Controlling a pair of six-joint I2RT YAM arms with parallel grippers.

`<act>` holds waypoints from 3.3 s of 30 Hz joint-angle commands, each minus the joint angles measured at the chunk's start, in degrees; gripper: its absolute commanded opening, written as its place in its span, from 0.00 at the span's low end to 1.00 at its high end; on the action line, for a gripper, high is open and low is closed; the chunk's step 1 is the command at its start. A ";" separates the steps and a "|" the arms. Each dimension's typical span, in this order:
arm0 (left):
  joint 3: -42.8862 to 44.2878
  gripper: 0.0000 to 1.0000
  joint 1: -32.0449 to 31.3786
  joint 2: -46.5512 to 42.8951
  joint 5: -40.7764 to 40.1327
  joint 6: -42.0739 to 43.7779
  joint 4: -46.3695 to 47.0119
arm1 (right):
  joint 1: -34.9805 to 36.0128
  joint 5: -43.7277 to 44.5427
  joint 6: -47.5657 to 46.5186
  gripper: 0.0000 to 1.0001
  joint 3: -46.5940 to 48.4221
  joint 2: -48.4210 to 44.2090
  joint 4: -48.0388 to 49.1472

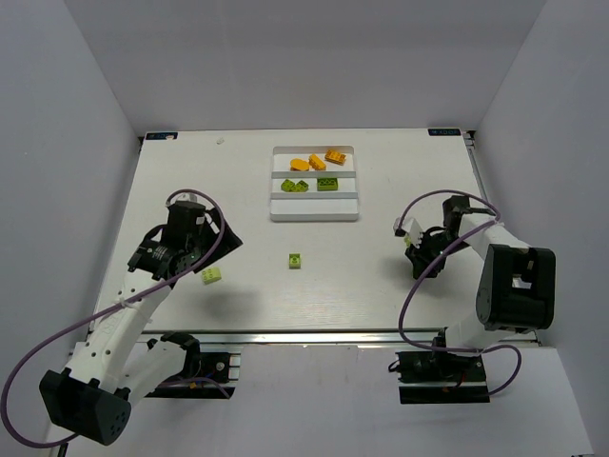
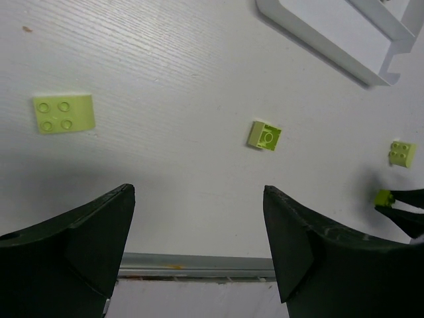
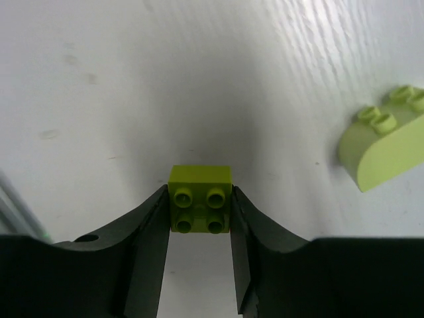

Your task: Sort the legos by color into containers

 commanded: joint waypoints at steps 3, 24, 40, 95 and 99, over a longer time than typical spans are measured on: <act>2.40 0.88 0.06 -1.00 -4.22 -0.36 -3.77 | 1.74 -11.99 -5.53 0.05 10.50 -5.05 -18.04; -1.38 0.88 0.06 -3.98 -6.69 -7.91 -10.01 | 19.41 -3.22 48.63 0.18 60.54 33.70 15.34; -2.88 0.88 0.06 -8.47 -7.13 -11.70 -14.15 | 20.03 0.75 47.48 0.61 63.71 39.86 17.90; -5.69 0.95 0.06 -8.30 -7.12 -13.37 -9.14 | 8.78 19.99 51.70 0.69 15.37 9.62 11.13; -5.52 0.95 0.06 -8.12 -6.86 -13.54 -8.79 | 8.96 20.52 51.17 0.62 13.62 10.41 12.27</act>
